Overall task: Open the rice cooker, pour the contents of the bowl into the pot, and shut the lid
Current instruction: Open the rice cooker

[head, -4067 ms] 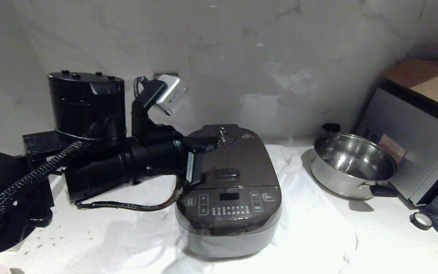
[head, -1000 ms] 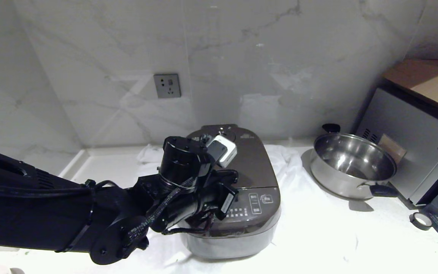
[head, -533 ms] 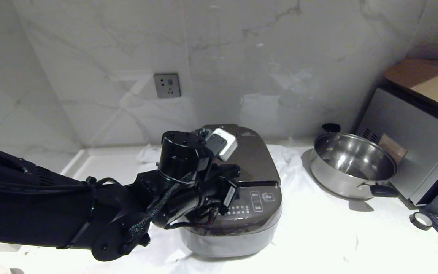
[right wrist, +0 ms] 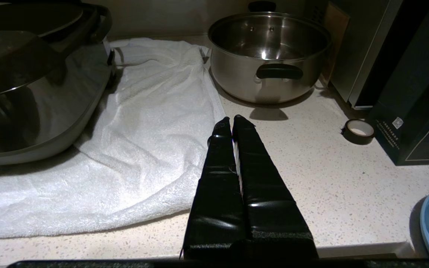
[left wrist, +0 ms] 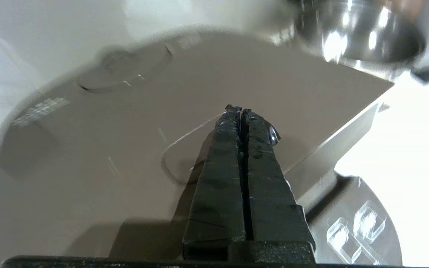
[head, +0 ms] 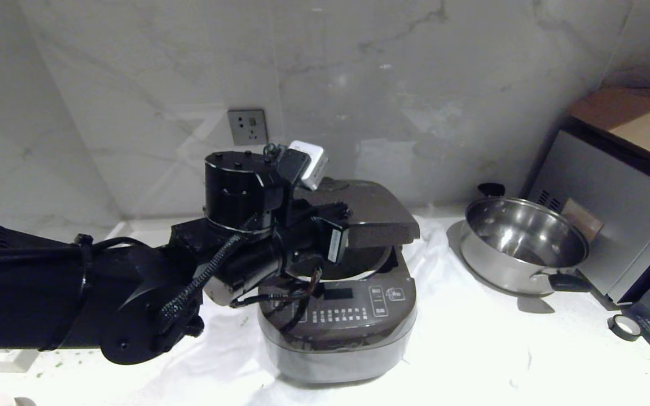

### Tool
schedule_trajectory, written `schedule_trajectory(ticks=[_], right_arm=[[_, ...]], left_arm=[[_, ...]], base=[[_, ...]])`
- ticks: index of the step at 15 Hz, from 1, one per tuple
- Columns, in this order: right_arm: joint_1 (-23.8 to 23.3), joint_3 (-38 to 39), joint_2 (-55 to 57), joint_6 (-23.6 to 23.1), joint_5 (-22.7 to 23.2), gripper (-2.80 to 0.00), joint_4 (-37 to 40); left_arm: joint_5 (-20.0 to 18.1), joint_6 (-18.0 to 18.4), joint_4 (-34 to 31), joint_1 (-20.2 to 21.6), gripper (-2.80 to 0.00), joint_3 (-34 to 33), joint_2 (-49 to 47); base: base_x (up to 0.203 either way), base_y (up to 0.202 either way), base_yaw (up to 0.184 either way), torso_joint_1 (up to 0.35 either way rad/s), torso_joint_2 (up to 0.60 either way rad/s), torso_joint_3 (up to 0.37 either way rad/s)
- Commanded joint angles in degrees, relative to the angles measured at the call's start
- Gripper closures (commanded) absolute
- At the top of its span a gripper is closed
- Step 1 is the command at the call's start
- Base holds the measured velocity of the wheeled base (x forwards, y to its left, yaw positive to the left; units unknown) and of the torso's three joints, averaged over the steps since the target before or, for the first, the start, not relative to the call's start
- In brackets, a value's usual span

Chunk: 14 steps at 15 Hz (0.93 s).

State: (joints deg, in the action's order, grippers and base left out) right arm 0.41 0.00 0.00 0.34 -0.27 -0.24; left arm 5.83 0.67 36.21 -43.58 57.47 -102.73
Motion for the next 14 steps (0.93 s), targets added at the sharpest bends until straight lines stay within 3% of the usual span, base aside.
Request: schedule_trajectory(ticks=[1,5,9,13,14], right_arm=[[0.02,0.09,0.00,0.01,0.00,0.00,-0.02],[0.02,0.09,0.00,0.01,0.00,0.00,-0.02],[0.02,0.09,0.00,0.01,0.00,0.00,-0.02],[0.02,0.09,0.00,0.01,0.00,0.00,-0.02],[0.02,0.09,0.00,0.01,0.00,0.00,-0.02]], left_arm=[[1.28,-2.32,0.24,2.04,0.00,3.02,2.34],[2.25,-3.69,0.34,6.03,0.00,6.96,3.58],[7.87,-8.16,0.28,7.61,0.00,14.13,3.79],[7.26,-8.18,-1.00,10.44,0.00,12.94,6.39],[5.31,-8.18,-2.65,11.10,0.00,11.89,7.70]], base=[[0.000,0.000,0.000,0.000,0.00,0.000],[0.000,0.000,0.000,0.000,0.00,0.000],[0.000,0.000,0.000,0.000,0.00,0.000],[0.000,0.000,0.000,0.000,0.00,0.000],[0.000,0.000,0.000,0.000,0.00,0.000]])
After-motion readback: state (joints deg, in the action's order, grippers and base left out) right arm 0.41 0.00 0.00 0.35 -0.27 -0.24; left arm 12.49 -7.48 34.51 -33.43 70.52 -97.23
